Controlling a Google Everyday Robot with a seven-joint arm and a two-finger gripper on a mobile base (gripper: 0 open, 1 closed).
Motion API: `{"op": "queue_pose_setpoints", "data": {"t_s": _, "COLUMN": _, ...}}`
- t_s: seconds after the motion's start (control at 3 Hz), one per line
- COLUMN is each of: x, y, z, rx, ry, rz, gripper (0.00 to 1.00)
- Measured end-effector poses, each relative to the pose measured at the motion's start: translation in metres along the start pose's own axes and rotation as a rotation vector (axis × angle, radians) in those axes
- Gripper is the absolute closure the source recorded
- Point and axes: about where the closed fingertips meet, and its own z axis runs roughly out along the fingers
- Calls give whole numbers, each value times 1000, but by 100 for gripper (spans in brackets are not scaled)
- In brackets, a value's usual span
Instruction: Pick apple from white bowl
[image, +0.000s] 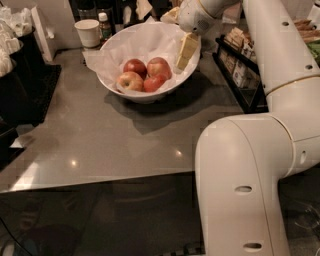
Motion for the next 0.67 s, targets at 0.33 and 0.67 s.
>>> {"op": "queue_pose_setpoints", "data": {"t_s": 0.33, "x": -1, "y": -6, "z": 5, "rx": 16, "ry": -5, "rz": 1, "gripper": 19}}
{"op": "queue_pose_setpoints", "data": {"t_s": 0.67, "x": 4, "y": -11, "z": 11, "rx": 26, "ry": 1, "rz": 3, "gripper": 29}}
